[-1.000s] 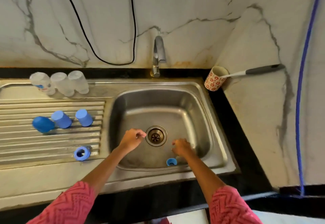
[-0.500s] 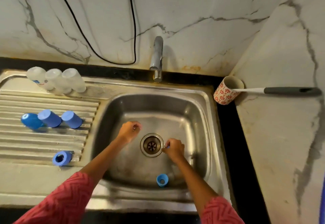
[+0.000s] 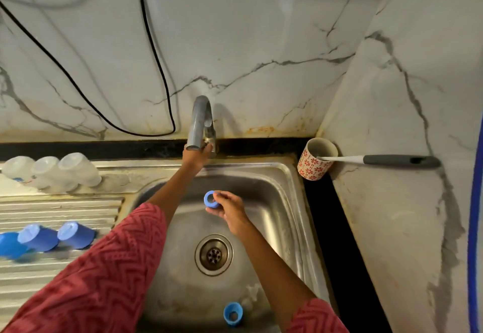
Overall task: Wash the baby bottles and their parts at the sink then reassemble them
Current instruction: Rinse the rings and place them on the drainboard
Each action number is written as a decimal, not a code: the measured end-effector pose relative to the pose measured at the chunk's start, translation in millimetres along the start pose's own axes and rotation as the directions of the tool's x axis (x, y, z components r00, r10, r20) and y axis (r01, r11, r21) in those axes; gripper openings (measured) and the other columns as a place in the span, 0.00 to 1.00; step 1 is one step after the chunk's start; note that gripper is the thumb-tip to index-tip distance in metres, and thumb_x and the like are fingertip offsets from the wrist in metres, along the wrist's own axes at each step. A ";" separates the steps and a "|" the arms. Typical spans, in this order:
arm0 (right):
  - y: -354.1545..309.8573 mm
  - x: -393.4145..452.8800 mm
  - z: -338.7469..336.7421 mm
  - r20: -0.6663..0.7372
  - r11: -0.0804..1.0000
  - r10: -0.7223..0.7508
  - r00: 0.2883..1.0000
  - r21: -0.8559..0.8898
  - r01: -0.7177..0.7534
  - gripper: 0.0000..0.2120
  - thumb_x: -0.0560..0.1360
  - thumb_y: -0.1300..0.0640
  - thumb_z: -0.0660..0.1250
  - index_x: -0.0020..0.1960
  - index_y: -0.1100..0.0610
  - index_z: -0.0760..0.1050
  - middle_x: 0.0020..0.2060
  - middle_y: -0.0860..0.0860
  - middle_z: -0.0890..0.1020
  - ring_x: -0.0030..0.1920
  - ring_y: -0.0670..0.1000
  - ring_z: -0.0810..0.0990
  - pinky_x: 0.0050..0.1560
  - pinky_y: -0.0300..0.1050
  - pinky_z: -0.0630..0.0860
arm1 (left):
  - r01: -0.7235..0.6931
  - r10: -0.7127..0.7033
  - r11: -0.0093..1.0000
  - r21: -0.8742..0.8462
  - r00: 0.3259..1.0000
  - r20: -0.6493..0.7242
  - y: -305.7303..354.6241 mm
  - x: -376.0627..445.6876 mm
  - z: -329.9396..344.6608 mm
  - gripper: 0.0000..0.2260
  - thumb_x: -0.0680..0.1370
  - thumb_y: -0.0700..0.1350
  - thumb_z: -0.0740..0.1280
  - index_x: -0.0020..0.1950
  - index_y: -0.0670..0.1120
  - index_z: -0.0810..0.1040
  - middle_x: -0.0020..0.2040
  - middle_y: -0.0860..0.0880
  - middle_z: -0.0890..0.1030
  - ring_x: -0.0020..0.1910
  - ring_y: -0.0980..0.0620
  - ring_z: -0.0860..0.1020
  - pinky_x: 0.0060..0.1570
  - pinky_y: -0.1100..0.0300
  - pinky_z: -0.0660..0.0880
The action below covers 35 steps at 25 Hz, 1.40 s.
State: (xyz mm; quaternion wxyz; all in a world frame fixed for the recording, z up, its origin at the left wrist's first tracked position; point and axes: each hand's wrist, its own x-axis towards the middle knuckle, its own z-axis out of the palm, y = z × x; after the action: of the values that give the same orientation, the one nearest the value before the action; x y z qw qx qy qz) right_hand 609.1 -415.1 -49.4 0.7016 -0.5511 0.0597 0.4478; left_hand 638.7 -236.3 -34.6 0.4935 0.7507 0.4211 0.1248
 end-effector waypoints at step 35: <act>-4.0 -4.3 33.5 0.117 0.462 -0.392 0.912 -0.833 0.305 0.24 0.75 0.60 0.68 0.70 0.55 0.69 0.58 0.58 0.80 0.58 0.55 0.79 0.61 0.49 0.75 | 0.577 -0.311 0.221 -0.786 0.806 0.504 -46.3 -74.8 15.7 0.18 0.83 0.46 0.50 0.49 0.37 0.75 0.42 0.41 0.78 0.41 0.48 0.75 0.44 0.56 0.74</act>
State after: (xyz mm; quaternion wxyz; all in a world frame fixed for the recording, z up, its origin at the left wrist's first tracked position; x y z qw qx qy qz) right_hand 595.7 -389.8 -31.1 0.4249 -0.8376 -0.2430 0.2424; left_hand 578.6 -295.5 -64.2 0.8834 0.2002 0.4124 0.0977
